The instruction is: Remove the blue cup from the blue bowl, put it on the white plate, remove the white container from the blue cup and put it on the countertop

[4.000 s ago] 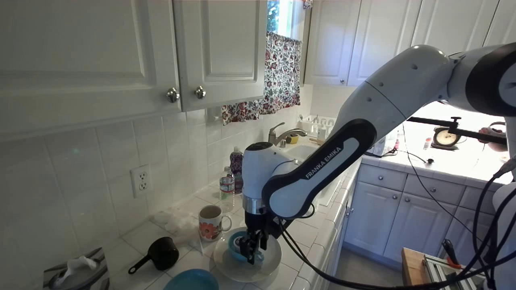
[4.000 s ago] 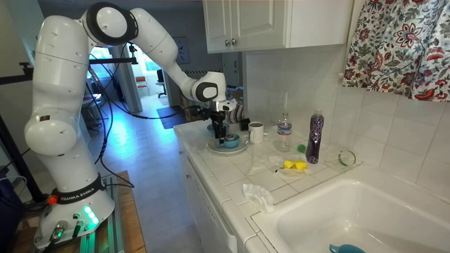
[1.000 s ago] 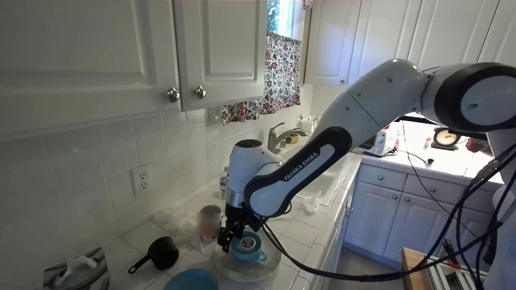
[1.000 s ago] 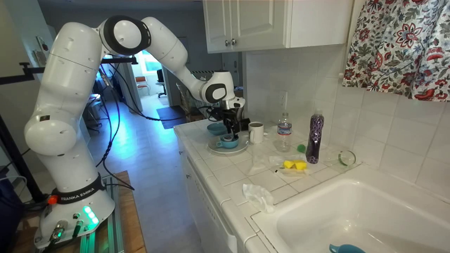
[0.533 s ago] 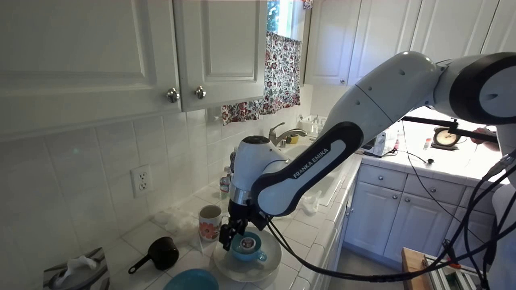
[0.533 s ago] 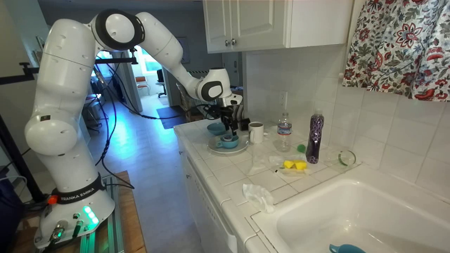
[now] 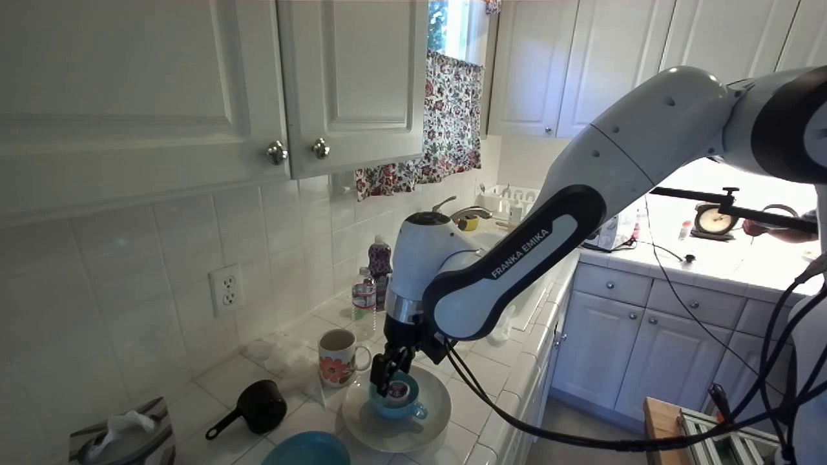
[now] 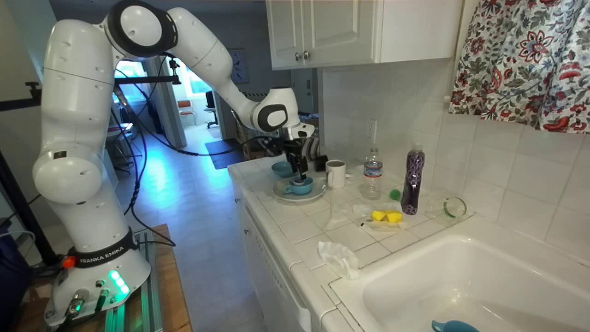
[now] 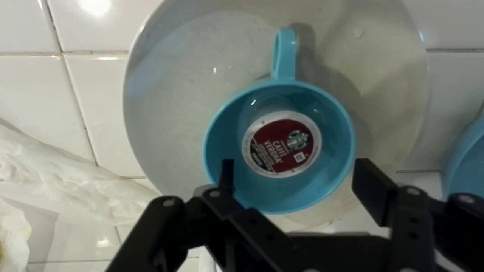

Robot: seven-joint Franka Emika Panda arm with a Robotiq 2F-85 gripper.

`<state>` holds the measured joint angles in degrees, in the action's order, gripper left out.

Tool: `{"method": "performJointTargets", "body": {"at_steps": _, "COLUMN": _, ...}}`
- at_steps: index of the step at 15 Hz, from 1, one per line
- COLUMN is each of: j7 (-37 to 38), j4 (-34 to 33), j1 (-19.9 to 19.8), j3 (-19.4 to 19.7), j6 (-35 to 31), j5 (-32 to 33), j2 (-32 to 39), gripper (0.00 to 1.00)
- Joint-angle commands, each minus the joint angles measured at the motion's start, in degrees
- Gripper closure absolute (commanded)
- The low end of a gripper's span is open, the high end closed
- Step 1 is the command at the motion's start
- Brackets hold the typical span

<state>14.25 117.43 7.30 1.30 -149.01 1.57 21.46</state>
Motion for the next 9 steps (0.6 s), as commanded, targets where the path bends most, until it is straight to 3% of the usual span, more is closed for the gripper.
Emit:
{"method": "performJointTargets", "body": {"at_steps": 1, "j7": 1.03, "j4": 1.94, "j1": -0.28, "j3": 0.52, "j6": 0.57, "j5": 0.37, "j2": -1.38, "gripper": 0.18}}
{"method": "performJointTargets", "body": {"at_steps": 9, "j7": 0.13, "j4": 1.09, "j1": -0.63, "j3": -0.10, "j6": 1.38, "j5": -0.32, "j2": 0.65, "gripper": 0.22}}
